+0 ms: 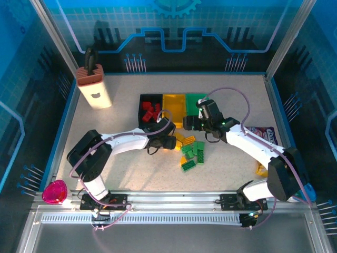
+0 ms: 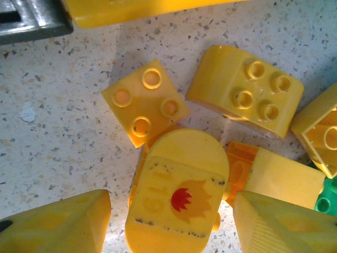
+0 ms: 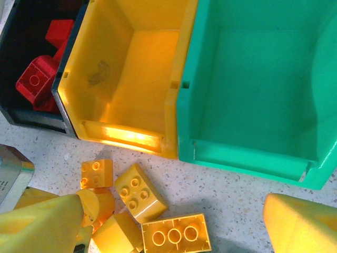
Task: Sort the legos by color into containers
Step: Pick up the lego from the center of the table.
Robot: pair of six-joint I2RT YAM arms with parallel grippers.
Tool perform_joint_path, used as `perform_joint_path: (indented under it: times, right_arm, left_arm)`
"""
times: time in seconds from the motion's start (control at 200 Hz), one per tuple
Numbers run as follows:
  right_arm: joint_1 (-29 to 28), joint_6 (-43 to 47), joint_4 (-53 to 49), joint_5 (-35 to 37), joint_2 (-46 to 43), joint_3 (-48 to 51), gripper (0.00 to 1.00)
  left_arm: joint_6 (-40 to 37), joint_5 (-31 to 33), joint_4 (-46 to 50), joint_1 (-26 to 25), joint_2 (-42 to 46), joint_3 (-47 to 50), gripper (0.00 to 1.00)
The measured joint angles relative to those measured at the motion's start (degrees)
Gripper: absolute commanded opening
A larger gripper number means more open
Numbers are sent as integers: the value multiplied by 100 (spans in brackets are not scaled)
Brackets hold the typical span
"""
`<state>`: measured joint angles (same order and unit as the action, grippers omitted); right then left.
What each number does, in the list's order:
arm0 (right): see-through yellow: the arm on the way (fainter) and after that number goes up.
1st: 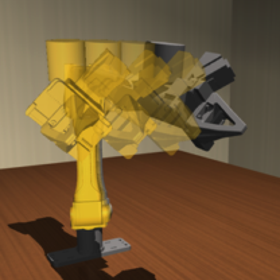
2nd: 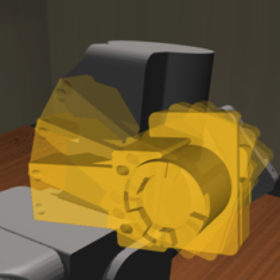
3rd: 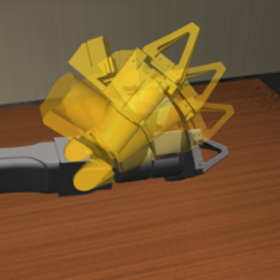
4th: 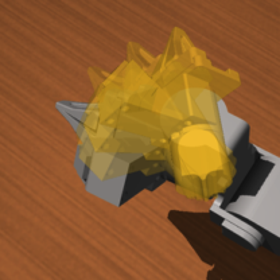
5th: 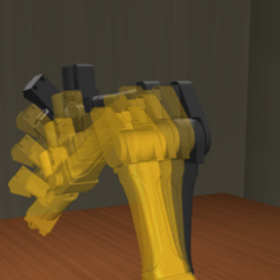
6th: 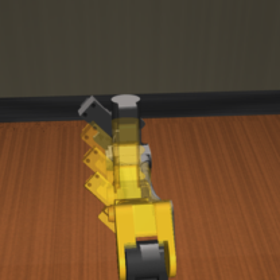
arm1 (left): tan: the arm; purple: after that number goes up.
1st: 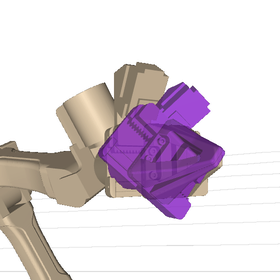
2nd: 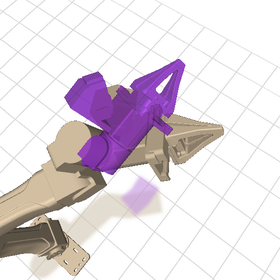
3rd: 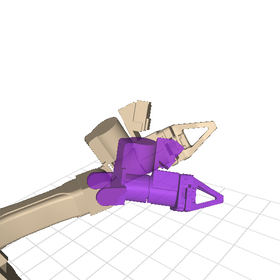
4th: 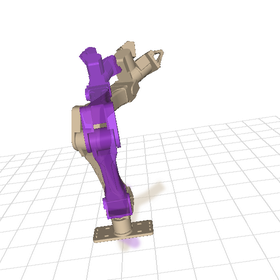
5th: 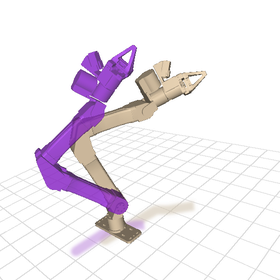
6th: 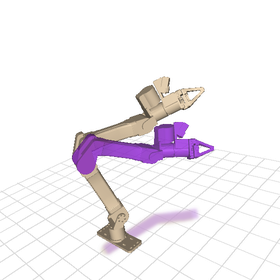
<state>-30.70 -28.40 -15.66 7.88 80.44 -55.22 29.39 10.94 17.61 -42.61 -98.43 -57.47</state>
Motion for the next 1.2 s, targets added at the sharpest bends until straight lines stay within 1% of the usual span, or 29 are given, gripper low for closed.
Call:
perform_joint_path:
  times: [0.23,0.36,0.57,0.831,0.951,1.201]
  right_arm:
    - [9,-13,31,0,-9,26,89]
    - [17,-17,28,2,-83,92,89]
    - [42,-22,11,24,-273,125,89]
    - [42,-42,-37,26,-341,238,89]
    - [42,-59,-140,66,-404,315,89]
    - [42,-59,-166,87,-555,317,89]
  left_arm:
    - [-2,44,-96,0,-111,-94,51]
    - [-17,87,-142,-15,-175,-87,50]
    - [-92,127,-210,-22,-144,-24,50]
    - [-96,136,-295,-22,-55,74,37]
    - [-94,144,-269,-22,4,107,36]
    - [-131,236,221,-22,378,129,37]
